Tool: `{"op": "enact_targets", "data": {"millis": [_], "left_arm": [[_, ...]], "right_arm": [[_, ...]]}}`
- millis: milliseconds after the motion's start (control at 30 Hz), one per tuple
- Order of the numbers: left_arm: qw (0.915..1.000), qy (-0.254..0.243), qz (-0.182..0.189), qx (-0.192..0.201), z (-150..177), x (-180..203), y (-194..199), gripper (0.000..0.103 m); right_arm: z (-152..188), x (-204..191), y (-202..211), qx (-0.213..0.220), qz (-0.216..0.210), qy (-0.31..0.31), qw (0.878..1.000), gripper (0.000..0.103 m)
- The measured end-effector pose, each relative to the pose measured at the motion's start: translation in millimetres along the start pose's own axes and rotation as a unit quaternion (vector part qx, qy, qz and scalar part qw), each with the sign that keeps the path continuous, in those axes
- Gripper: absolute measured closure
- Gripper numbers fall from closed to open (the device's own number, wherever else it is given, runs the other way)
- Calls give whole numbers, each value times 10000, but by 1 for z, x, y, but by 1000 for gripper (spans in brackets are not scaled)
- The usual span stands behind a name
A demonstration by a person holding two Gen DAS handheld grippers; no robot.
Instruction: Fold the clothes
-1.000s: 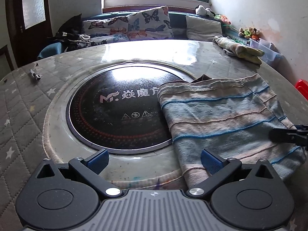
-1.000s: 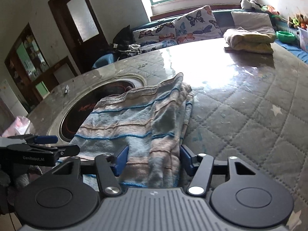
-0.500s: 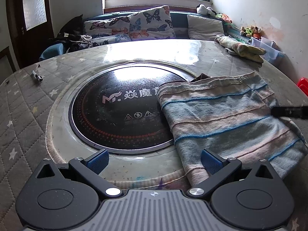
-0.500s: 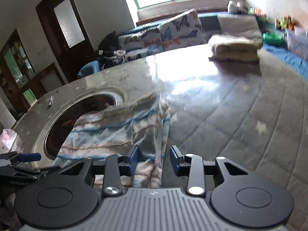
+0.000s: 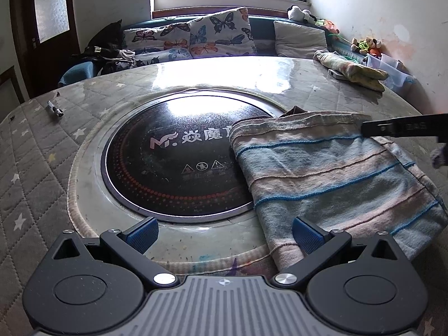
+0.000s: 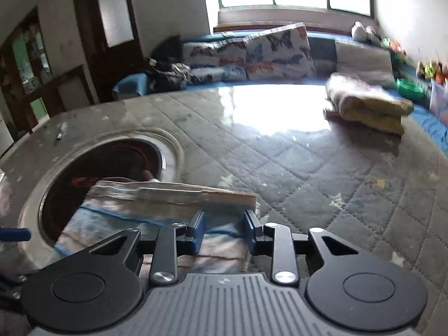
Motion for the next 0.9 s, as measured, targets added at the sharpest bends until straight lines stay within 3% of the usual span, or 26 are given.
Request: {"op": "enact_targets", "data": {"millis": [200, 367, 533, 633, 900], "left_arm": [[10000, -35, -32, 0, -1, 1, 0, 0], [10000, -15, -32, -16, 0, 0, 0, 0], [10000, 10, -49, -68, -2, 1, 0, 0], [10000, -4, -68, -60, -3, 3, 1, 0], [10000, -7, 81, -18, -9, 11, 5, 0]], "right_arm": [[-14, -13, 11, 262, -96, 222, 9994, 74], [-9, -19, -18, -114, -75, 322, 9994, 74], [-12, -22, -6, 18, -160, 341, 9993, 72], [-8, -19, 10, 100, -218, 327, 9992, 60], [22, -3, 34, 35, -424, -118, 9990, 50]]}}
Point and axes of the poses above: each gripper's, at about its wrist camera, not at the fingertips, and y roughly against the way its jaws point, x to its right, z to its underside, the point moved 7 cm from there along -y, roughly the way its jaws point, and after that the axes turned 1 degree about -z, right-handed, at the moved point
